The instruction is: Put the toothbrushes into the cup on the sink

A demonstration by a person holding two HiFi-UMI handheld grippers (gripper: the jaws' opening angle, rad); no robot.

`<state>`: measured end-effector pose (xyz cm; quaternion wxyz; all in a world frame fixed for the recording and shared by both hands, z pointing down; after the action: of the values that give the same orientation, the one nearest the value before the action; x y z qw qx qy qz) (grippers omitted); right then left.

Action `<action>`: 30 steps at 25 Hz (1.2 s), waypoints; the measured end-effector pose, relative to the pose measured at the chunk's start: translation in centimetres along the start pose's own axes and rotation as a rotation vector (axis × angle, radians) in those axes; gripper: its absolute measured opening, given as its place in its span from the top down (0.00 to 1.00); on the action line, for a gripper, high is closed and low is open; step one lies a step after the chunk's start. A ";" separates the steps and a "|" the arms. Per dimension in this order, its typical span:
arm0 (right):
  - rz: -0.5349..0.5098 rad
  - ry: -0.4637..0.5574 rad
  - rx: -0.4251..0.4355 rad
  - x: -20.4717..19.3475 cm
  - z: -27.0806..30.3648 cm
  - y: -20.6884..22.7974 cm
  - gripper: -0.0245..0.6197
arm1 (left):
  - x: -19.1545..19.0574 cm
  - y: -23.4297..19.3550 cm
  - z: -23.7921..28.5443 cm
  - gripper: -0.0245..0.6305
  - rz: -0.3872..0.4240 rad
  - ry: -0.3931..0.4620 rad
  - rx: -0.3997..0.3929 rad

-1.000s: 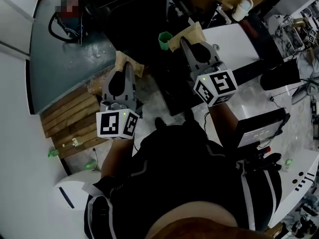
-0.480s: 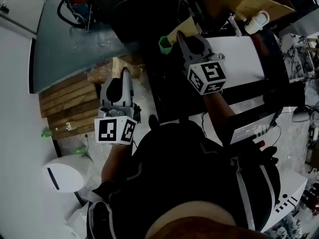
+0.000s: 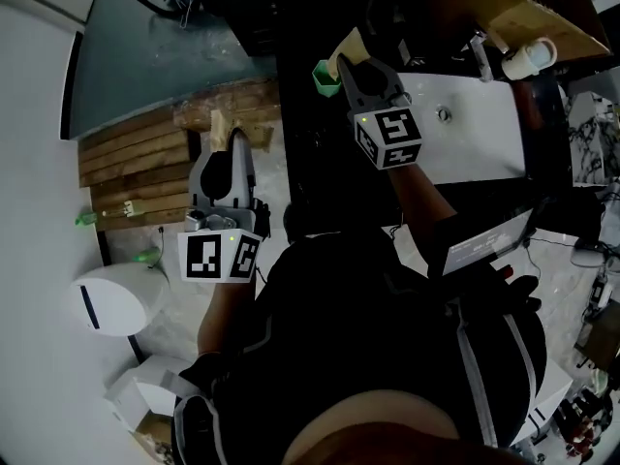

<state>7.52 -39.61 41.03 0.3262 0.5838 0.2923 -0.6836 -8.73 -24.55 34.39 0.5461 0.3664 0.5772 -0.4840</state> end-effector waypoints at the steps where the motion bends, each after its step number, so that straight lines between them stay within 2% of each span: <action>1: -0.006 -0.008 0.005 -0.5 0.2 0.1 0.90 | -0.1 0.1 0.0 0.92 0.001 -0.001 0.010; 9: 0.005 -0.052 0.048 -3.8 1.8 0.4 0.90 | -1.3 0.6 -0.1 0.92 0.009 -0.030 0.074; 15: -0.004 -0.084 0.050 -5.6 2.5 0.3 0.90 | -1.9 0.7 -0.8 0.92 0.000 -0.037 0.103; 21: -0.001 -0.123 0.046 -7.3 3.1 0.3 0.90 | -2.5 0.8 -1.0 0.92 0.000 -0.048 0.111; 30: -0.031 -0.130 0.044 -8.1 3.8 0.4 0.90 | -2.8 0.6 -0.8 0.92 -0.001 -0.054 0.117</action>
<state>6.38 -41.93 49.62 0.3209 0.5407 0.2644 -0.7312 -7.96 -23.34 36.98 0.5389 0.3840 0.5334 -0.5269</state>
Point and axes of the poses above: the fingertips, and each gripper's own axes: z forward along the fingers, y to its right, x out of its top, the point moved 2 cm from there along -z, backward along the fingers, and after that the axes turned 4 degrees about -y, right-handed, at the moved point
